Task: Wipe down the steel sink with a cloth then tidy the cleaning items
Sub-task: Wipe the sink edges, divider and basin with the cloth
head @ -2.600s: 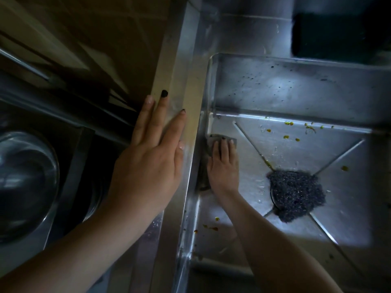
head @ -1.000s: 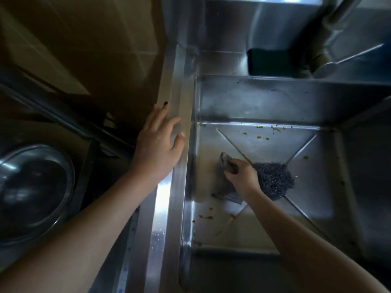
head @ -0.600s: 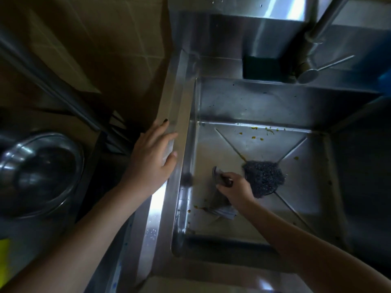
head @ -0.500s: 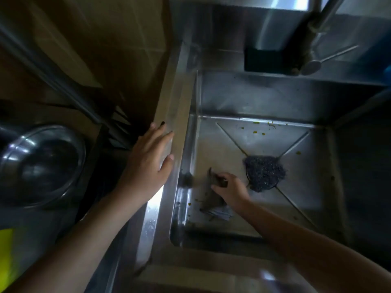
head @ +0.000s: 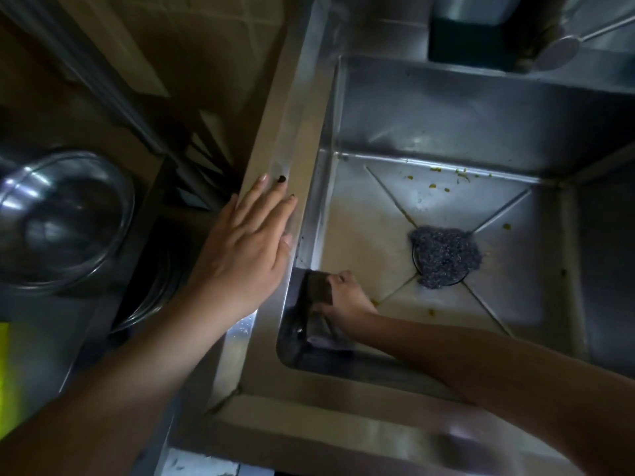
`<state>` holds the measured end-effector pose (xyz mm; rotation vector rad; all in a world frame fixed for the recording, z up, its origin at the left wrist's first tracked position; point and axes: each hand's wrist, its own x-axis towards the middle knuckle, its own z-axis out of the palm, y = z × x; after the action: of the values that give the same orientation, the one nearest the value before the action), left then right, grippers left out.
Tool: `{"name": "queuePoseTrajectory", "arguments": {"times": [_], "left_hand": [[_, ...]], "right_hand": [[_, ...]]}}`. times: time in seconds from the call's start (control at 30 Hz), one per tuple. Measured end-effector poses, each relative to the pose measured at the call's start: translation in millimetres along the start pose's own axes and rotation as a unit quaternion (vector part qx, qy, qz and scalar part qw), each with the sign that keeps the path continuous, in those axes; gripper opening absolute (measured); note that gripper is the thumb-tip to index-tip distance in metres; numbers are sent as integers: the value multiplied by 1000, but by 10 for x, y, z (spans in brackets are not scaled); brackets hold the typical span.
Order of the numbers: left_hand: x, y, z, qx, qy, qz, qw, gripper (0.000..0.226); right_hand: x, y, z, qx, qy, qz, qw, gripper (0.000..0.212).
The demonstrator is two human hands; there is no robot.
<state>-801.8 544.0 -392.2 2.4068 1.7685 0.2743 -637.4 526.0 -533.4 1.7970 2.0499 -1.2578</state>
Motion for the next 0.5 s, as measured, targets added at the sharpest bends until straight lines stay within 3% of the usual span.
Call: {"name": "queuePoseTrajectory", "arguments": {"times": [0.17, 0.3, 0.4, 0.5], "left_hand": [[6, -9, 21, 7, 14, 12, 1000, 50], [-5, -10, 35, -2, 12, 10, 1000, 50], [-2, -16, 31, -4, 7, 13, 1000, 50], [-17, -20, 26, -1, 9, 9, 1000, 50]], "right_hand": [[-10, 116, 7, -111, 28, -72, 991, 69], [-88, 182, 80, -173, -27, -162, 971, 76], [-142, 280, 176, -268, 25, -172, 948, 83], [-63, 367, 331, -263, 42, -187, 946, 84]]}}
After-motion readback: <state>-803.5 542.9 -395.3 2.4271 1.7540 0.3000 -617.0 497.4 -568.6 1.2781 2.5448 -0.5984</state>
